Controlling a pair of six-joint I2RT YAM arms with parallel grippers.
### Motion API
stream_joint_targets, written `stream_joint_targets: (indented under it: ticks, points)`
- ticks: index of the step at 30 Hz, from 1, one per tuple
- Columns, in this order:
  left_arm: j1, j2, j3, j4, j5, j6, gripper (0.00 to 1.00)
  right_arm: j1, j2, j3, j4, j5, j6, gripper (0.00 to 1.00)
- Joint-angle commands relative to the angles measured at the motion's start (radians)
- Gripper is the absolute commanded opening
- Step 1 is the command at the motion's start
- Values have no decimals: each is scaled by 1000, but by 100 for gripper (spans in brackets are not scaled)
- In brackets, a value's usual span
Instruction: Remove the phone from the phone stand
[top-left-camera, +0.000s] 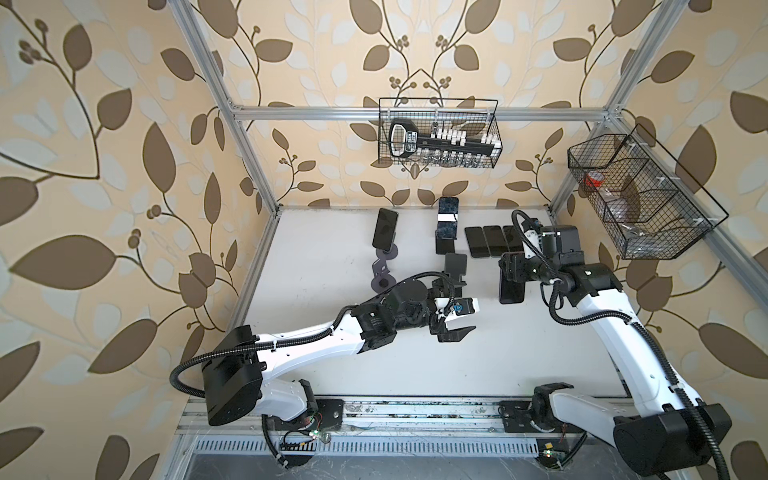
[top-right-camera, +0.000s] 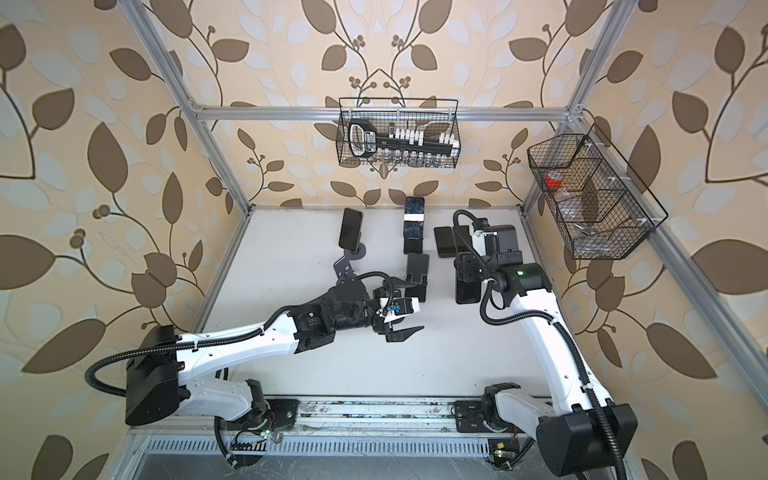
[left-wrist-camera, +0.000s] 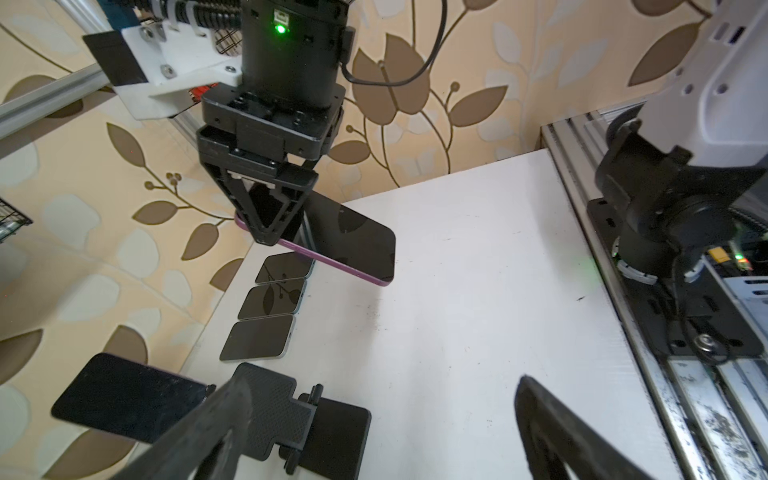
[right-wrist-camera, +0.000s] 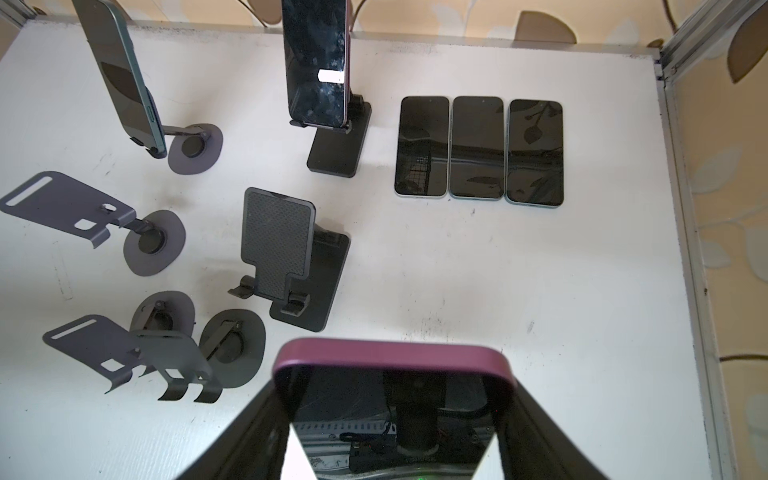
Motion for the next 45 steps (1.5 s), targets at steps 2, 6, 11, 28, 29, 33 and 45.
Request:
stream_joint_targets:
  ticks: [2,6,11,28,29,33,45]
  points:
    - [0,-43,16,49,-119,0,99,-9,27,53,30,-12,-8,0]
    - [0,-51,37,44,-216,-22,99,-11,64,74,41,-27,-3,0]
    - [51,-73,105,-8,-349,-124,99,-11,113,103,42,-54,0,0]
    - [216,-111,151,-70,-447,-206,99,-11,214,101,82,-54,8,0]
    - [216,-110,146,-64,-445,-200,99,-11,227,105,90,-56,8,0]
    - [214,-103,121,-32,-437,-178,99,-11,287,126,112,-51,6,0]
    - [126,-76,78,16,-388,-137,99,-11,507,221,111,-41,8,0]
